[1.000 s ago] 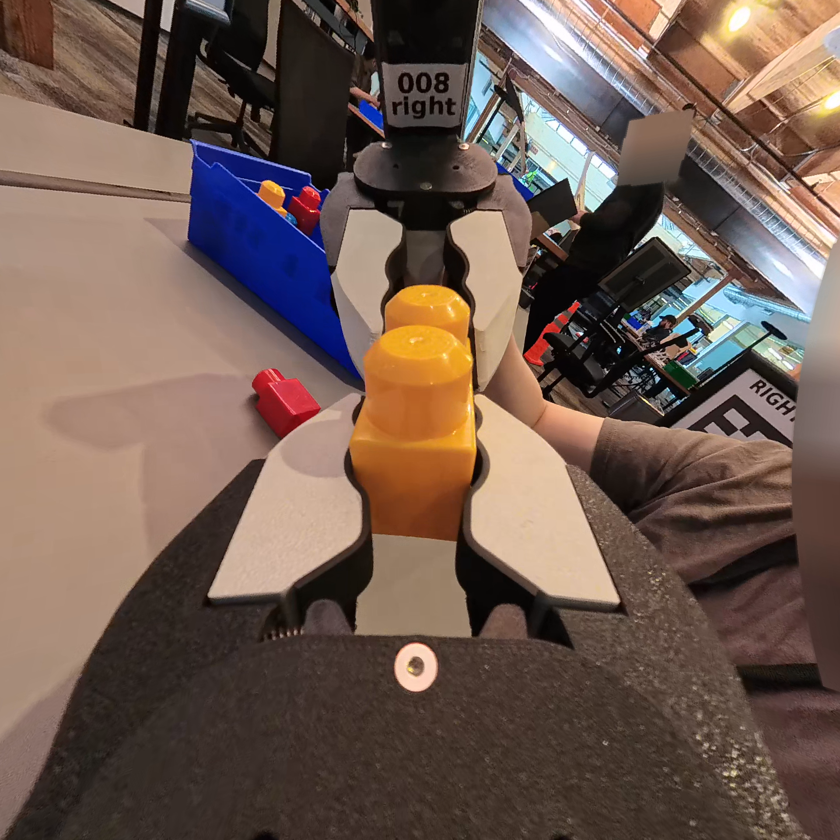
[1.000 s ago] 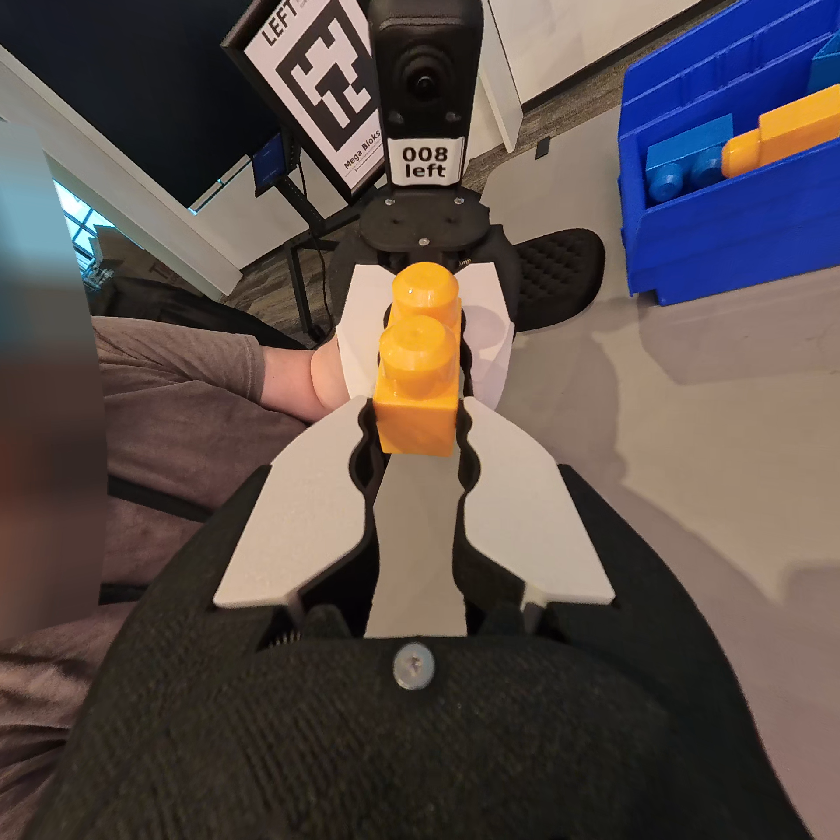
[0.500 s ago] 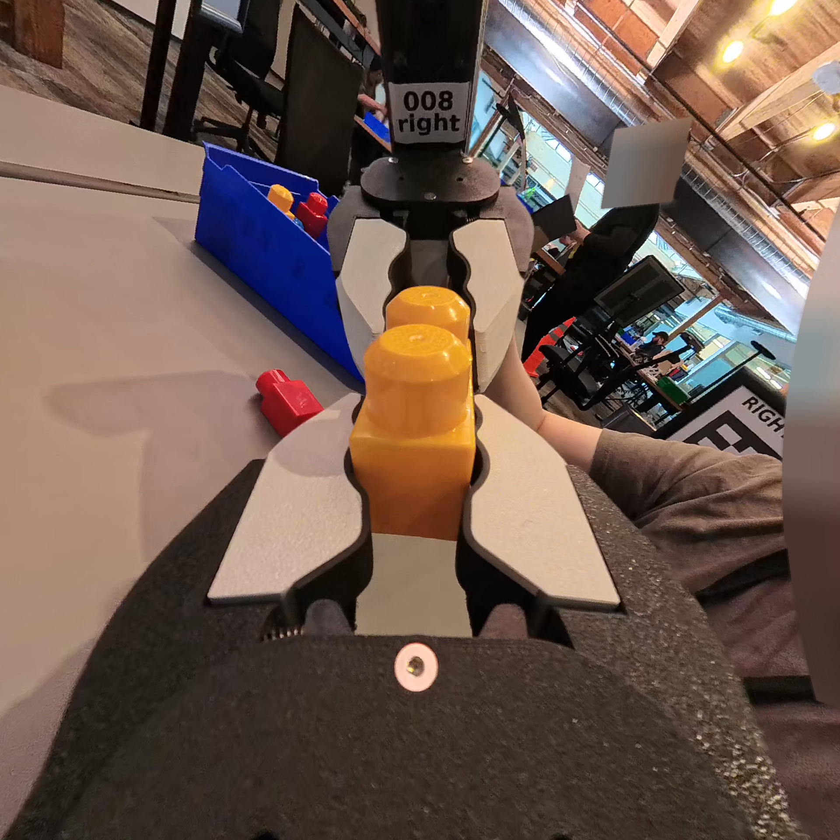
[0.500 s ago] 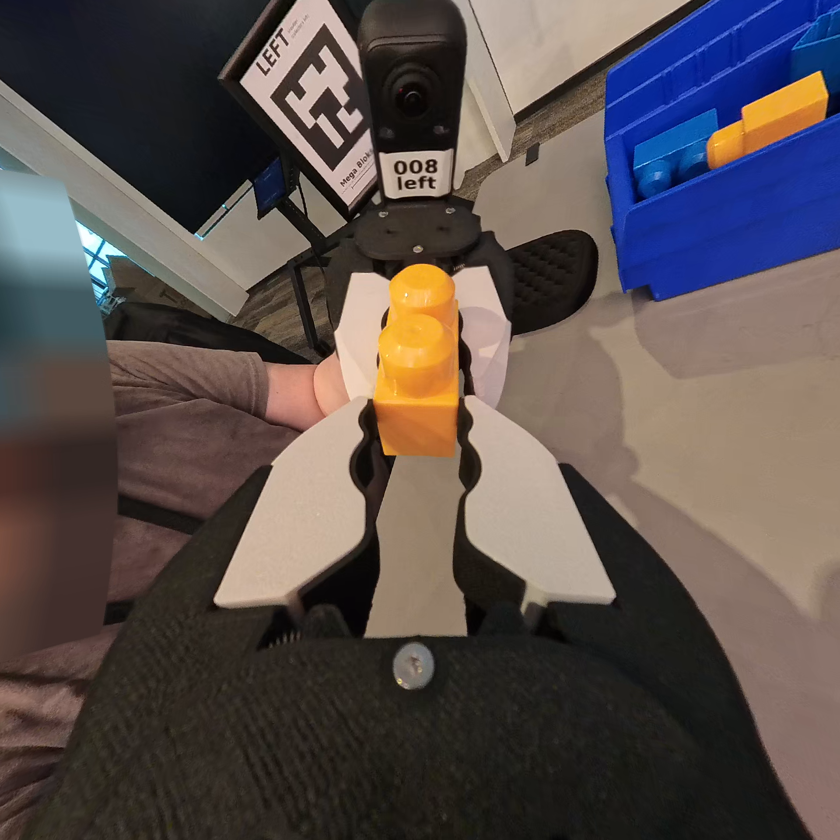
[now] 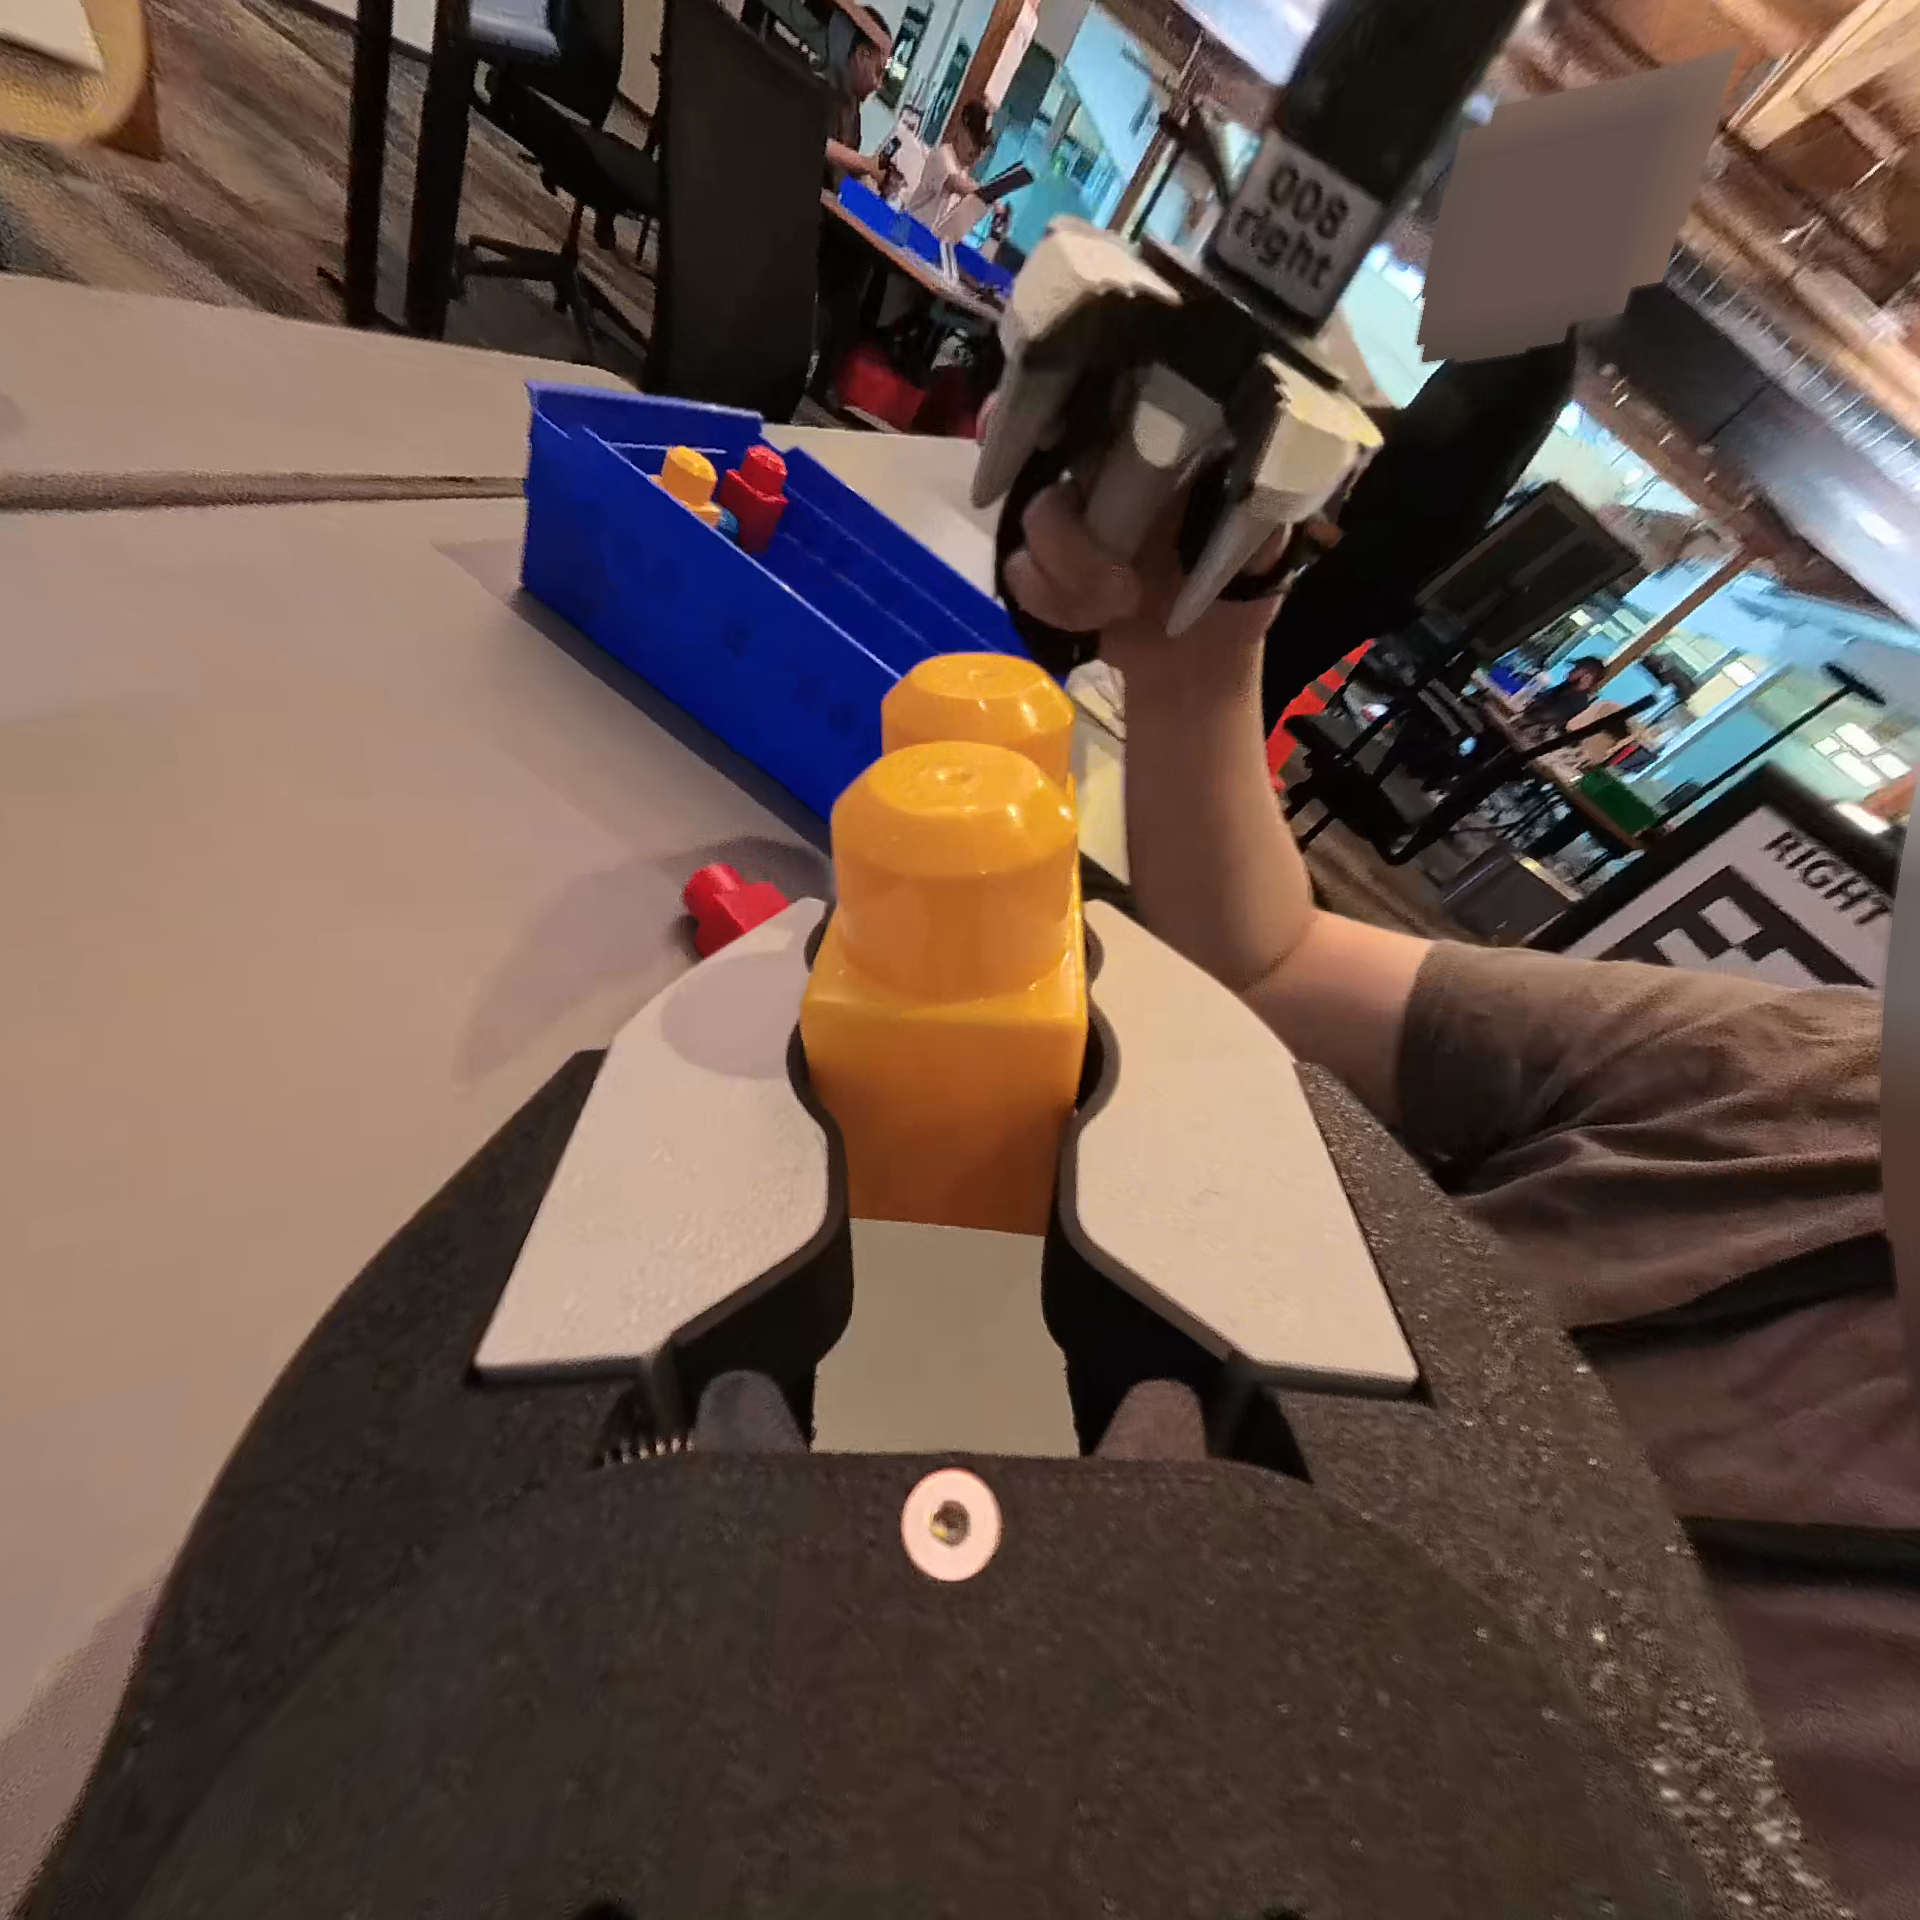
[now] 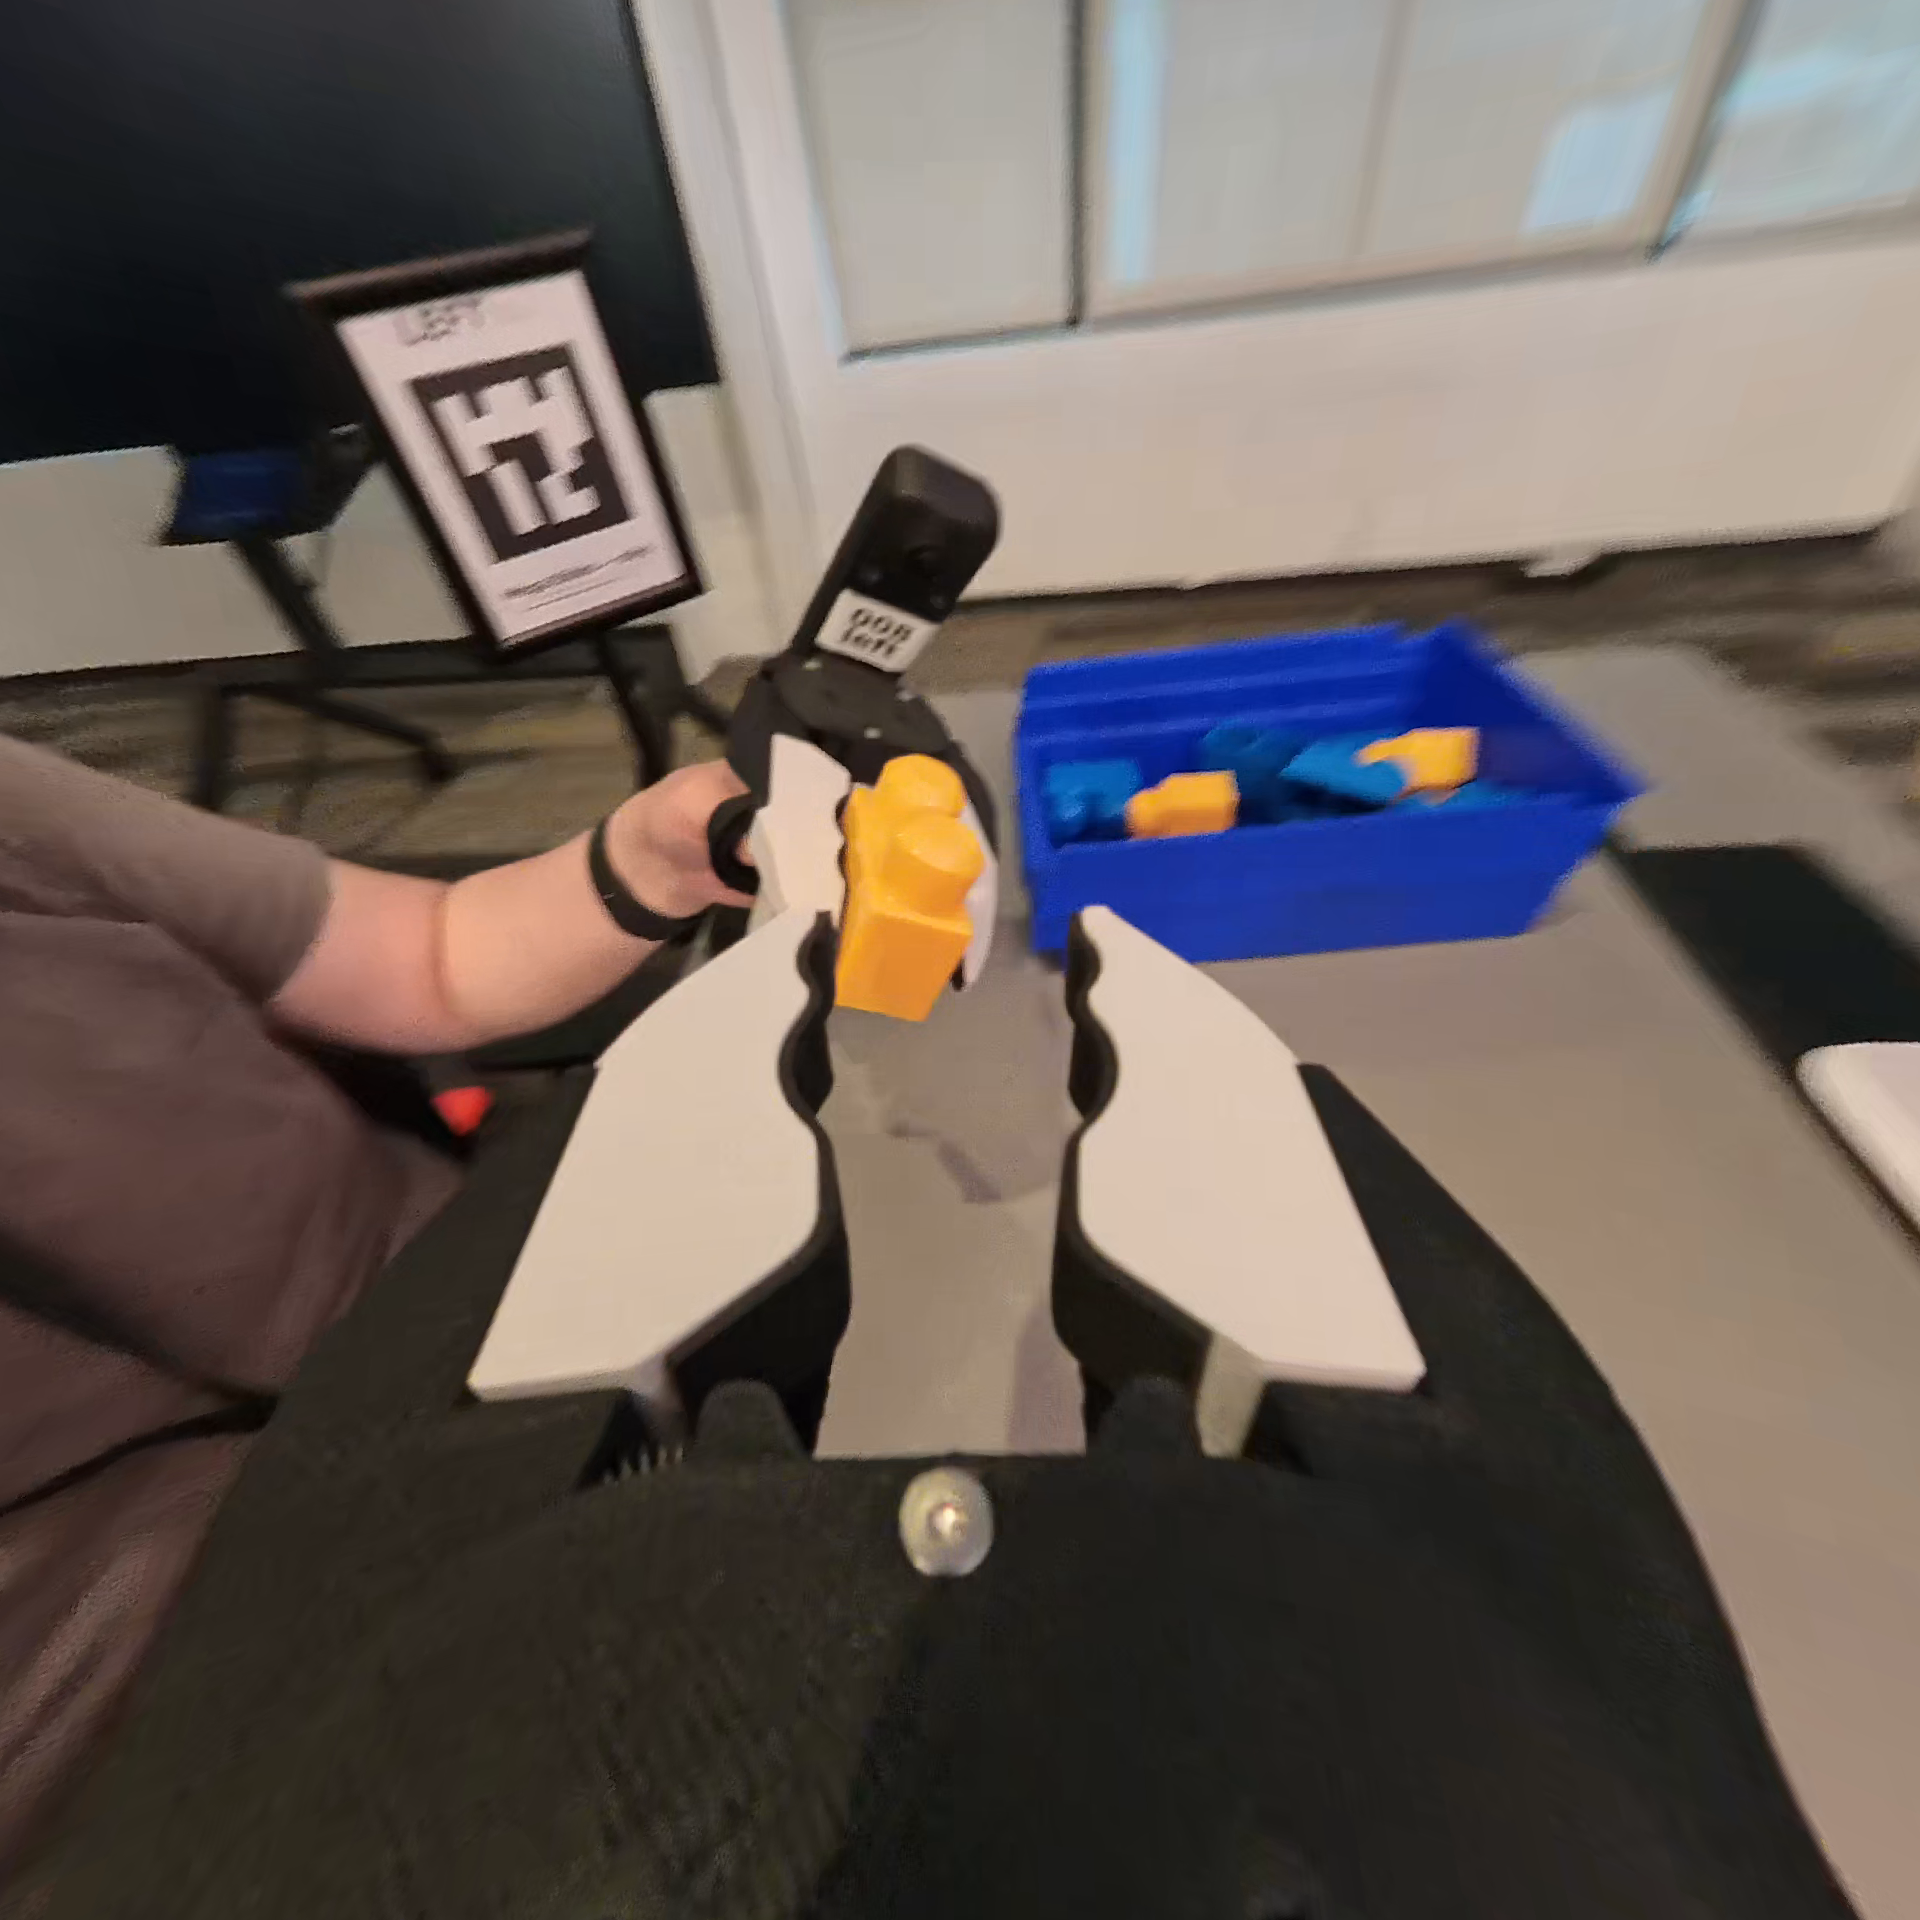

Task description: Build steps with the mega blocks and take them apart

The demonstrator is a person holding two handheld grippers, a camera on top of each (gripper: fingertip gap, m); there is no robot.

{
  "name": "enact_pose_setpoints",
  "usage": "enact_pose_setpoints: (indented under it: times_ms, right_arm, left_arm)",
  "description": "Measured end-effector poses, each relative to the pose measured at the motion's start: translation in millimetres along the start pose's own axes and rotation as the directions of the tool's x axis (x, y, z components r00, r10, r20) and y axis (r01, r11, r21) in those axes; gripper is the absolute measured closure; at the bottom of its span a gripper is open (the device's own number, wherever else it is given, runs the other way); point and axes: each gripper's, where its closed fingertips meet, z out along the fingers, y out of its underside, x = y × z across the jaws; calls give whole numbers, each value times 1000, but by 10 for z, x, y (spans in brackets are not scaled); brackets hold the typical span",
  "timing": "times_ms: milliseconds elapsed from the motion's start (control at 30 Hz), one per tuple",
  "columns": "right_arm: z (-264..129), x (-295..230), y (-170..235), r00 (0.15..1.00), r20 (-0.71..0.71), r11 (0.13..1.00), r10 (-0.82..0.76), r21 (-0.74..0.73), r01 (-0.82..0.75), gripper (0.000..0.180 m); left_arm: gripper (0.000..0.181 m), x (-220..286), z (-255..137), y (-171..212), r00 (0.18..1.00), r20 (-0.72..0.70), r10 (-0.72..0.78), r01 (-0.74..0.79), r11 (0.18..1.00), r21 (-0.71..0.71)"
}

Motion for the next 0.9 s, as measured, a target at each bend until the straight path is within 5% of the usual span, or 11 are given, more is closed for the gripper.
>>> enact_pose_setpoints:
  times_ms: [100, 200, 267, 400, 467, 633, 900]
  right_arm:
    - [-144, 102, 47, 995, -103, 999, 13, 34, -9, 128]
    - [-149, 154, 657, 958, -173, 939, 227, -223, -263, 135]
    - [-191, 214, 1086, 888, -319, 849, 331, -311, -428, 135]
    - [-335, 376, 1633, 694, -596, 716, 404, -267, -645, 124]
    - [-440, 411, 1828, 594, -703, 662, 392, -232, -712, 108]
    - [-508, 501, 2135, 418, -842, 586, 341, -157, -795, 107]
    - [-558, 572, 2488, 280, -957, 332, 78, -240, -912, 107]
  left_arm:
    - [139, -42, -109, -249, 993, 54, 104, -101, 994, -46]
    - [139, -42, -166, -597, 970, 89, 226, -220, 972, -78]
    - [139, -12, -148, -842, 952, 89, 292, -285, 955, -82]
    - [139, 183, -38, -1230, 928, 5, 372, -372, 928, -32]
    - [139, 301, 8, -1331, 922, -48, 385, -384, 923, 13]
    - [139, 349, 57, -1324, 918, -116, 379, -374, 925, 65]
    - [139, 232, 77, -1183, 924, -152, 351, -352, 936, 19]
